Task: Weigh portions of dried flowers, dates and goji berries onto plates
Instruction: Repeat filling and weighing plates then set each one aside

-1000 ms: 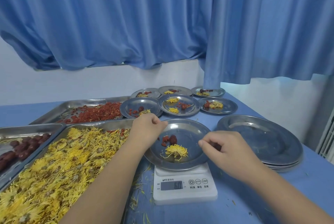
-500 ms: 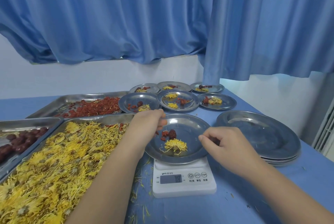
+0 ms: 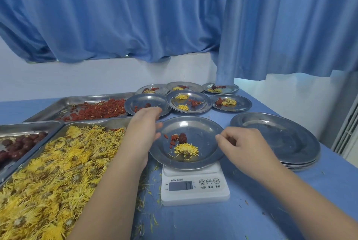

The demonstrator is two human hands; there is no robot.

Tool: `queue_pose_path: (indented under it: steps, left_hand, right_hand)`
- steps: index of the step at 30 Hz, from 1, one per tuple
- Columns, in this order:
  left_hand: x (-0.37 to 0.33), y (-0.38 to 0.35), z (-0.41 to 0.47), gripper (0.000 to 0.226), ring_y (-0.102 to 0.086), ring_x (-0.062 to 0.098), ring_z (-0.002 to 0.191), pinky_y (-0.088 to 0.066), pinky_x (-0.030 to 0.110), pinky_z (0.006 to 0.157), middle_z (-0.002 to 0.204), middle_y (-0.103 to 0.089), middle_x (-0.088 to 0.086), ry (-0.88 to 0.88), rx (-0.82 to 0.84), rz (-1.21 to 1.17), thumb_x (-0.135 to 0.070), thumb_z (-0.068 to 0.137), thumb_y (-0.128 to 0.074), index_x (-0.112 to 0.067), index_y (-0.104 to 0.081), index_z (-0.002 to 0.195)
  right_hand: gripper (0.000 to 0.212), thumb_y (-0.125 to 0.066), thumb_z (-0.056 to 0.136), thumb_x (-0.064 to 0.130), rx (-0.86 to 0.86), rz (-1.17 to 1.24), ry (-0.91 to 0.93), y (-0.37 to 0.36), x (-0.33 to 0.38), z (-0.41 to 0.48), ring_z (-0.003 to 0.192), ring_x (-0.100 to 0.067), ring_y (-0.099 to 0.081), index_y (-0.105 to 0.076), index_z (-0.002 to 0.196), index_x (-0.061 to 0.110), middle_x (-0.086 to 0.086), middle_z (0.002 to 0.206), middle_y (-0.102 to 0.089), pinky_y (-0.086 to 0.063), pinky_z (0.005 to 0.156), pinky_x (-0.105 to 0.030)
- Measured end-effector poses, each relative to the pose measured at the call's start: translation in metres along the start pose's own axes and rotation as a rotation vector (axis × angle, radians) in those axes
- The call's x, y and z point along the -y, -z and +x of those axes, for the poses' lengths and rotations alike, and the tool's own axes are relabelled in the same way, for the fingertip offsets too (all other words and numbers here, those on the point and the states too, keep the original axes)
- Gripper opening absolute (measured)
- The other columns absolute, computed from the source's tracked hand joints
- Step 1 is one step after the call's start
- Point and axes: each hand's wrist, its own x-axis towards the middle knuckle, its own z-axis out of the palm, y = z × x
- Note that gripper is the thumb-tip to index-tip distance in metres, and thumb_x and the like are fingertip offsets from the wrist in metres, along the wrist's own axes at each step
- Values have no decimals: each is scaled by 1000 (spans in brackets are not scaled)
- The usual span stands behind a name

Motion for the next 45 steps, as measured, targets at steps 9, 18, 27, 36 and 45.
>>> queue_pose_path:
  steps: [9,18,27,36,45]
  left_hand:
    - [4,16,2,28,-47,21,114,-39,38,84,129,-57,1,115,-155,-133,-36,99,-45,-18,-60,114]
    - [14,2,-2,38,-51,3,75,-41,29,63,88,-54,-15,135,-57,-178,-44,97,-49,-24,-54,129]
    - [8,-2,-13,23,-59,9,114,-45,34,93,109,-69,-9,-20,-10,-443,-38,96,-53,-24,-67,106]
    - [-18,-33,-11,17,-68,7,103,-45,23,91,92,-76,-12,-120,-68,-708,-20,94,-51,-20,-68,94]
    - [-26,-81,3,20,-71,11,68,-47,31,71,76,-69,-7,82,-78,-801,-29,92,-51,-21,-67,82]
  right_hand:
    - [23,-53,85,41,170,-23,-313,-10,-2,-1,47,-13,-64,-49,75,21,1,57,-66,-48,56,-29]
    - [6,-55,90,10,124,408,-477,-11,1,4,46,-19,-61,-53,85,7,-5,57,-67,-41,39,-24]
    - [12,-56,93,-1,-12,890,-531,-4,5,24,53,-19,-65,-51,85,7,-16,68,-66,-52,48,-23]
    - [23,-51,92,-8,-164,996,-470,29,7,97,50,-19,-65,-47,76,8,-11,64,-60,-52,48,-21]
    - [19,-46,94,-8,-305,966,-622,47,-39,173,61,-27,-62,-49,81,5,-16,79,-58,-51,41,-21]
